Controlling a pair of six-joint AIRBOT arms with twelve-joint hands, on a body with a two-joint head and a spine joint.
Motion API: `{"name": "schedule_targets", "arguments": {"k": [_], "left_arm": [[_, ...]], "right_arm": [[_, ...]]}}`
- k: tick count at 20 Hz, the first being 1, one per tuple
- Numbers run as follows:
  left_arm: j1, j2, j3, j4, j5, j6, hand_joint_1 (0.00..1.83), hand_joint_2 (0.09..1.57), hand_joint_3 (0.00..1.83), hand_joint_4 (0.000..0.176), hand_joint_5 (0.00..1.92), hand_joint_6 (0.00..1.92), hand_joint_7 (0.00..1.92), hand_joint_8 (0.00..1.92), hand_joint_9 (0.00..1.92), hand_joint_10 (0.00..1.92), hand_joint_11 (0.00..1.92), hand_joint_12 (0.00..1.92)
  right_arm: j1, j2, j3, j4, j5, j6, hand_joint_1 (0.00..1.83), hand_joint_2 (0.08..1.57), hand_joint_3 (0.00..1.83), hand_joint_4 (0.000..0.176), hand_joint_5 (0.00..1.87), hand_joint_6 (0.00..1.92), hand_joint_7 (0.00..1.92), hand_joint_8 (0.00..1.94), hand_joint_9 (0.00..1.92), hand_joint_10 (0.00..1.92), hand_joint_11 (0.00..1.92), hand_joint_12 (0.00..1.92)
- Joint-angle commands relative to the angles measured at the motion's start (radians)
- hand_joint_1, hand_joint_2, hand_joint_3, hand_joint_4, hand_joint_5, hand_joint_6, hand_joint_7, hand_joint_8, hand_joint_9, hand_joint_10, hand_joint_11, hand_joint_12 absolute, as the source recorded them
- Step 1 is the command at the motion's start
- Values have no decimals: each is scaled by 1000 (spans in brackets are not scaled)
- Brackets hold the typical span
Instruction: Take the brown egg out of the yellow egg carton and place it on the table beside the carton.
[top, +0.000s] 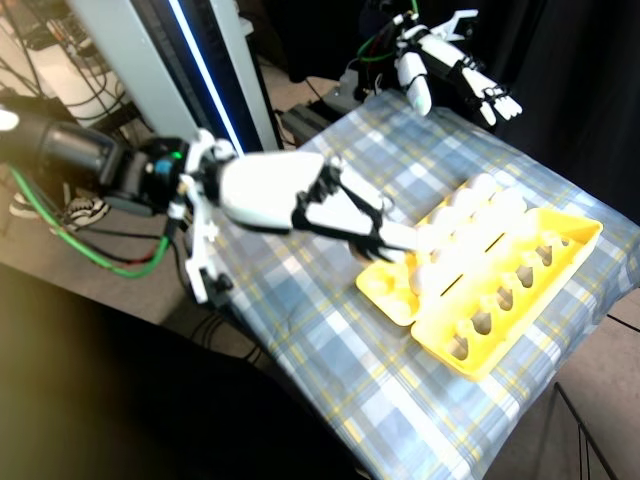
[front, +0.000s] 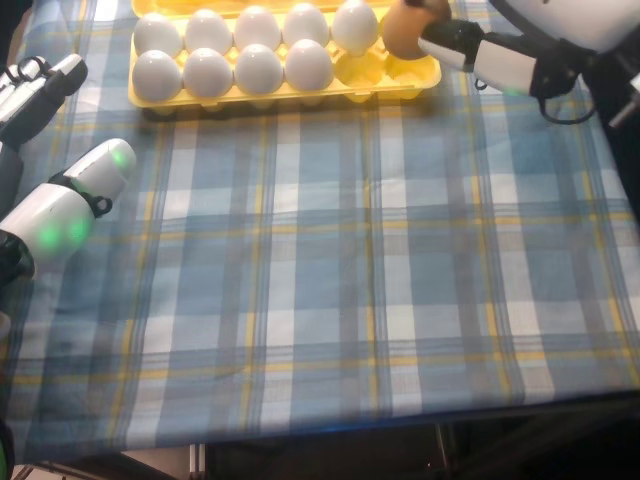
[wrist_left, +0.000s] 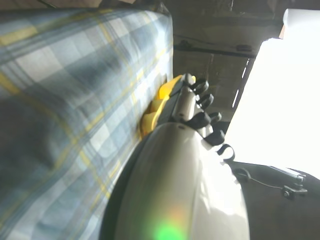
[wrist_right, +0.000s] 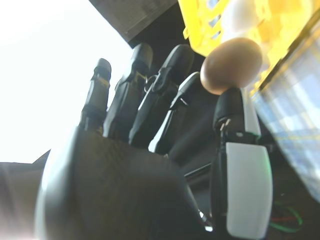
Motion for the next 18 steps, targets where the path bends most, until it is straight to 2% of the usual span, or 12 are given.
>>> {"name": "schedule_targets", "arguments": {"k": [1, 5, 8, 10, 13, 17, 18], "left_arm": [[-8, 4, 7, 47, -114, -8, 261, 1230, 0, 66, 292, 0, 145, 2, 73, 1, 0, 0], [-8, 3, 6, 47, -116, -8, 264, 1229, 0, 53, 302, 4, 145, 1, 69, 0, 0, 0], [-8, 4, 4, 47, -119, -8, 262, 1223, 0, 41, 317, 8, 153, 4, 75, 2, 0, 0], [-8, 4, 4, 47, -120, -8, 265, 1224, 0, 39, 313, 5, 147, 1, 68, 0, 0, 0], [-8, 3, 4, 46, -119, -8, 268, 1225, 0, 45, 312, 3, 149, 1, 68, 0, 0, 0], [-7, 3, 2, 46, -122, -8, 270, 1226, 0, 40, 320, 4, 154, 2, 71, 1, 0, 0], [-7, 3, 2, 45, -122, -8, 271, 1228, 0, 35, 323, 5, 153, 1, 74, 2, 0, 0]], "right_arm": [[-3, 9, -13, -33, 153, -4, 986, 1142, 2, 176, 914, 1077, 1132, 8, 640, 0, 161, 21], [-58, 28, -84, -91, 205, -4, 999, 1127, 0, 176, 945, 1028, 1156, 5, 691, 6, 188, 26], [-75, 28, -87, -84, 211, -5, 951, 1175, 3, 176, 847, 1177, 1127, 2, 674, 1, 155, 8], [-75, 28, -79, -74, 213, -5, 943, 1185, 2, 176, 828, 1206, 1118, 1, 669, 8, 157, 9], [-75, 28, -76, -71, 214, -5, 929, 1196, 3, 176, 807, 1238, 1098, 2, 668, 2, 150, 6], [-78, 29, -71, -51, 222, -5, 929, 1198, 0, 176, 805, 1241, 1102, 1, 650, 0, 144, 3], [-80, 30, -71, -45, 223, -7, 698, 1147, 0, 15, 689, 476, 903, 2, 584, 1, 167, 13]]}}
